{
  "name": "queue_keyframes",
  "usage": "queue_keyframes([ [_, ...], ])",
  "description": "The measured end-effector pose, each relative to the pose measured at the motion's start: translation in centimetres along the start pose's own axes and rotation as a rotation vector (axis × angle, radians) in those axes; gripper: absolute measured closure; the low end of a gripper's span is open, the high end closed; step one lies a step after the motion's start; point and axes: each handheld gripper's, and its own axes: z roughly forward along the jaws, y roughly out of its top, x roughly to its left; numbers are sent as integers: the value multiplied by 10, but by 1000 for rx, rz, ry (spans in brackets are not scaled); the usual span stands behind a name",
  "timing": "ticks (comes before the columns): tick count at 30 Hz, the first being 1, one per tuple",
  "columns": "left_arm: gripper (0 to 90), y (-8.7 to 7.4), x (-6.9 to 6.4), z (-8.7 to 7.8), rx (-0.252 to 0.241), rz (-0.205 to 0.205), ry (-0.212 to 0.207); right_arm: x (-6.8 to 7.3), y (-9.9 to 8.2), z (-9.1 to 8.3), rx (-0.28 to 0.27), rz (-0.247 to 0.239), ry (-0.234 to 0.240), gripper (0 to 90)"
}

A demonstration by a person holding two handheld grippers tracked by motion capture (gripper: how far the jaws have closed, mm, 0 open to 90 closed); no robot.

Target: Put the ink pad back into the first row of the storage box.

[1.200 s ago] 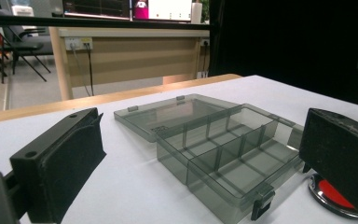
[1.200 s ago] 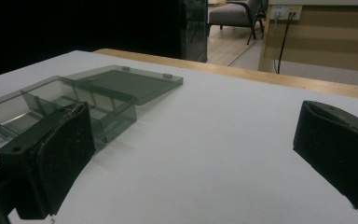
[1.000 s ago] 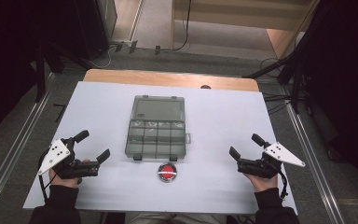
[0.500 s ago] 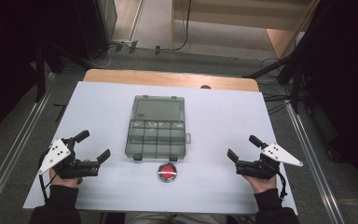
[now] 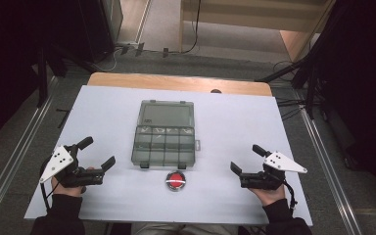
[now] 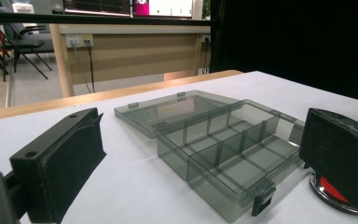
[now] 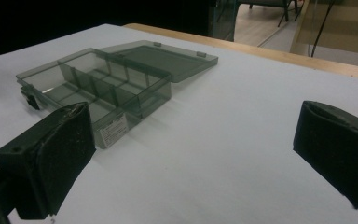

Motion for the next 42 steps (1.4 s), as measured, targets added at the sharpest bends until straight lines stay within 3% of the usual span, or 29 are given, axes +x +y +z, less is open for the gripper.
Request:
queue_keyframes([
  [14, 0, 0, 2, 0, -1, -12, 2, 18, 1, 10, 50, -41, 65, 0],
  [18, 0, 0, 1, 1, 1, -18, -5, 23, 0, 14, 96, -51, 71, 0],
  [29, 0, -1, -2, 3, 16, -4, -19, 36, 3, 21, 131, -86, 113, 0],
  [42, 0, -1, -2, 4, 23, 0, -20, 65, 10, 34, 178, -129, 196, 0],
])
